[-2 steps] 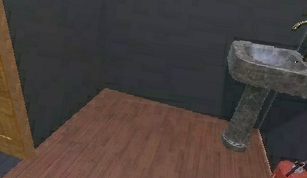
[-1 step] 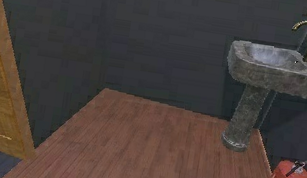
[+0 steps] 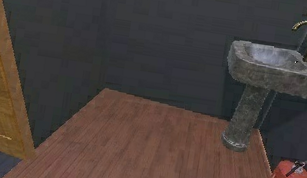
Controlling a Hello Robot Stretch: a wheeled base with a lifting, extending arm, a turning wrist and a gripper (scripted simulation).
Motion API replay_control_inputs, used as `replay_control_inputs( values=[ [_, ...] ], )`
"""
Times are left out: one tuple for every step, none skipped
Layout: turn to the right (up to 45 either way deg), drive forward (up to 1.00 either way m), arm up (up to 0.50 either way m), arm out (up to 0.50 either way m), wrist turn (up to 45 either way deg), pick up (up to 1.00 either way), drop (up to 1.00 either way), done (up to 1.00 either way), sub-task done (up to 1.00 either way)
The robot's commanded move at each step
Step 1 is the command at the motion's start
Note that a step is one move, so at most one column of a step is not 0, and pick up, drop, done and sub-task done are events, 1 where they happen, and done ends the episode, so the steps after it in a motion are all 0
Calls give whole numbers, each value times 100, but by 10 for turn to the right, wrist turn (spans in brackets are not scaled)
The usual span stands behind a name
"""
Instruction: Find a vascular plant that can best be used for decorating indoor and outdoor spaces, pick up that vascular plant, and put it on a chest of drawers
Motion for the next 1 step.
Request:
replay_control_inputs(
  values=[
    [0,0,0,-38,0,0,0,0,0]
  ],
)
